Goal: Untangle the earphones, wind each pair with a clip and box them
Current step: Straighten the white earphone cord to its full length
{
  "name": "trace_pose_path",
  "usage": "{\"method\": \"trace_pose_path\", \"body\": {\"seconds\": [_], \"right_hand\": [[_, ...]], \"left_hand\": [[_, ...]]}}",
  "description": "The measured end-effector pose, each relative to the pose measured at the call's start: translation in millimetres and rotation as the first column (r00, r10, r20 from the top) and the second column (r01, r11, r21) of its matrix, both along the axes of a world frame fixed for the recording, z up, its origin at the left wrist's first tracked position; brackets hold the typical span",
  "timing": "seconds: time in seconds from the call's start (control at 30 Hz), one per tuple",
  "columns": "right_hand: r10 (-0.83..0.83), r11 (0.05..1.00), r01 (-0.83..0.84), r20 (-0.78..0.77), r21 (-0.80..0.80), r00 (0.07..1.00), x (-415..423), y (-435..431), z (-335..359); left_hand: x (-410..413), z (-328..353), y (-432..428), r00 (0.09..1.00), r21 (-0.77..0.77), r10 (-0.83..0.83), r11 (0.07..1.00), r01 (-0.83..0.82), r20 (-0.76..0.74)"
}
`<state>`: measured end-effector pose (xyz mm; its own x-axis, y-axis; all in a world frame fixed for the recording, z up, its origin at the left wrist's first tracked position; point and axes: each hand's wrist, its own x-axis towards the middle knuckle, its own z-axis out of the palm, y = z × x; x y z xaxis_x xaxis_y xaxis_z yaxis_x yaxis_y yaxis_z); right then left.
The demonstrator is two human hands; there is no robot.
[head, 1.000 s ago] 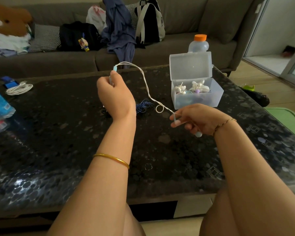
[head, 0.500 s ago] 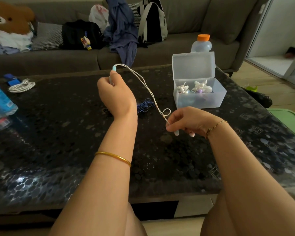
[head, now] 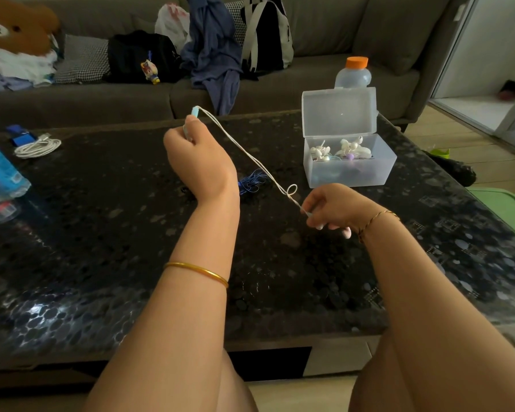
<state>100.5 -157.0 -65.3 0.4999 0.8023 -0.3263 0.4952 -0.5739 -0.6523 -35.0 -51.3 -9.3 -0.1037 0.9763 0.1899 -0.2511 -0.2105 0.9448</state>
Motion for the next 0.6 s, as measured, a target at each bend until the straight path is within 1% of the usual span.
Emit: {"method": "trace_pose_path", "body": {"seconds": [0.23, 0.4, 0.5, 0.53, 0.6], "right_hand": [[0.042, 0.999, -0.042, -0.052, -0.011, 0.998, 1, -6, 3], [-0.064, 0.996, 0.058, -0.09, -0.07, 0.994, 8, -14, 4], [-0.134, 0.983, 0.128, -0.039, -0.13, 0.99, 10, -17, 3], [-0.14, 0.976, 0.14, 0.012, -0.167, 0.99, 9, -17, 3], [-0.093, 0.949, 0.135, 0.153, -0.286, 0.984, 7, -14, 6]], "left_hand": [[-4, 6, -2, 0.991, 0.001, 0.065, 0.998, -0.066, 0.113], [-7, 11, 0, 0.98, 0.038, 0.105, 0.993, -0.113, 0.169], [-8, 14, -1, 0.979, 0.081, 0.111, 0.989, -0.126, 0.173], [-8, 15, -2, 0.979, 0.099, 0.106, 0.987, -0.124, 0.172], [-7, 15, -5, 0.985, 0.135, 0.089, 0.985, -0.11, 0.15]]}}
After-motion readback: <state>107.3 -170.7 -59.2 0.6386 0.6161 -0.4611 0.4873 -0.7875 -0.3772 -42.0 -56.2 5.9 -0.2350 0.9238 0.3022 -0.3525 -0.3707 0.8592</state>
